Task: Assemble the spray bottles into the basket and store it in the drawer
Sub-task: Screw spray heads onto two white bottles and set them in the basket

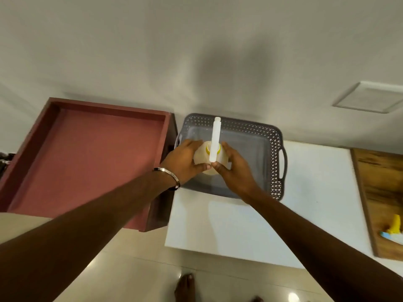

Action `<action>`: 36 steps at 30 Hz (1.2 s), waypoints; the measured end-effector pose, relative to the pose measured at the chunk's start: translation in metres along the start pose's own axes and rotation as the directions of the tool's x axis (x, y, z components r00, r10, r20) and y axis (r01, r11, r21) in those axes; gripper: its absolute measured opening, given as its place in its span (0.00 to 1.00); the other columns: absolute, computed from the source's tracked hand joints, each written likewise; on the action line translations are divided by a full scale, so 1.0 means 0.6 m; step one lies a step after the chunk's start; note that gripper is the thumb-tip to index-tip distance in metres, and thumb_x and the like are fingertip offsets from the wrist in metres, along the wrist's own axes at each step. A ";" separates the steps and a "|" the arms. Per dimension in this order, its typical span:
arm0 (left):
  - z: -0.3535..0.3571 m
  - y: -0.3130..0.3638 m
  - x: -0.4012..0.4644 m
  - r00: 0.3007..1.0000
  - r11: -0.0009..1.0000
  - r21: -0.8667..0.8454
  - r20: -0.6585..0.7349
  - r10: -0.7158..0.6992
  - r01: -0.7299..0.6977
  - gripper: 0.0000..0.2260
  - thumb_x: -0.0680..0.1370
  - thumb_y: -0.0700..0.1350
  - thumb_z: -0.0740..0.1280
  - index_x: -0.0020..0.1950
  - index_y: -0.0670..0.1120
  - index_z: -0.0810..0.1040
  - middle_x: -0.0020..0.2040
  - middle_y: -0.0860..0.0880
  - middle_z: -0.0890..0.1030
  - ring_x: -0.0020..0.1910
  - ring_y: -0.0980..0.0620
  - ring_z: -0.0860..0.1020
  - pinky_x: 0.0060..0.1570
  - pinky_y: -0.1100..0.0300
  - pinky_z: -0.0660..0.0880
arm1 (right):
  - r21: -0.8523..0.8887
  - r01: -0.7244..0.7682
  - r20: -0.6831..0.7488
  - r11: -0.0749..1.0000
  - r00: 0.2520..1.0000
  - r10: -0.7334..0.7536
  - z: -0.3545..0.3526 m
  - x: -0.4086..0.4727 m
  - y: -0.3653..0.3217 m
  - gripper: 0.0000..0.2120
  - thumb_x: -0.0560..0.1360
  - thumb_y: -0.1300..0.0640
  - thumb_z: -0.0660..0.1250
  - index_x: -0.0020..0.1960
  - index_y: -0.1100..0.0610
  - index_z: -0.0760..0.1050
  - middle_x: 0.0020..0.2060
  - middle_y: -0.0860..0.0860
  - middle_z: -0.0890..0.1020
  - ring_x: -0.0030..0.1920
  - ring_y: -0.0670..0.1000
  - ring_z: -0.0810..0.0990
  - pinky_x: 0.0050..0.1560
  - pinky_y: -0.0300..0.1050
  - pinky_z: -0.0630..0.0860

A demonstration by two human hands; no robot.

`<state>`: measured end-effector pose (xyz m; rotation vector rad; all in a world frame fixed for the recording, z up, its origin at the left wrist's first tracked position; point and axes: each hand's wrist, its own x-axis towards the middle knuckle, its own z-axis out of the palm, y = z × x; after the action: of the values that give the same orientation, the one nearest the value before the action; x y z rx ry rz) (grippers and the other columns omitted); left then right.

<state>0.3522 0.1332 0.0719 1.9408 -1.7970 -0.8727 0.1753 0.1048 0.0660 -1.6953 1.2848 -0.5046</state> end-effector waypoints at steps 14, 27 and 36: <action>0.038 -0.086 -0.001 0.988 0.754 0.638 0.074 0.139 -0.154 0.31 0.74 0.69 0.54 0.70 0.53 0.70 0.70 0.49 0.74 0.78 0.46 0.55 0.65 0.32 0.28 | -0.101 -0.060 0.090 0.993 0.994 0.069 0.088 0.010 0.066 0.30 0.78 0.54 0.68 0.77 0.58 0.63 0.73 0.55 0.71 0.71 0.54 0.70 0.71 0.49 0.67; 0.020 -0.107 -0.020 0.996 0.762 0.644 0.093 0.012 -0.069 0.31 0.76 0.65 0.55 0.74 0.50 0.64 0.67 0.54 0.77 0.79 0.46 0.50 0.65 0.28 0.32 | -0.057 -0.076 0.077 0.995 0.994 0.080 0.125 0.010 0.054 0.30 0.78 0.53 0.68 0.77 0.58 0.63 0.73 0.54 0.71 0.71 0.54 0.71 0.71 0.53 0.69; 0.021 -0.092 -0.033 0.997 0.774 0.630 0.079 0.013 -0.060 0.32 0.78 0.65 0.53 0.76 0.47 0.58 0.76 0.51 0.65 0.79 0.44 0.48 0.68 0.27 0.37 | -0.110 -0.077 0.115 0.991 0.989 0.090 0.122 0.006 0.049 0.35 0.79 0.49 0.67 0.79 0.56 0.55 0.77 0.53 0.65 0.75 0.54 0.65 0.73 0.47 0.62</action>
<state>0.3864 0.1618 0.0314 2.2576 -2.3868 -0.3239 0.2170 0.1313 0.0039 -1.7234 1.3081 -0.2854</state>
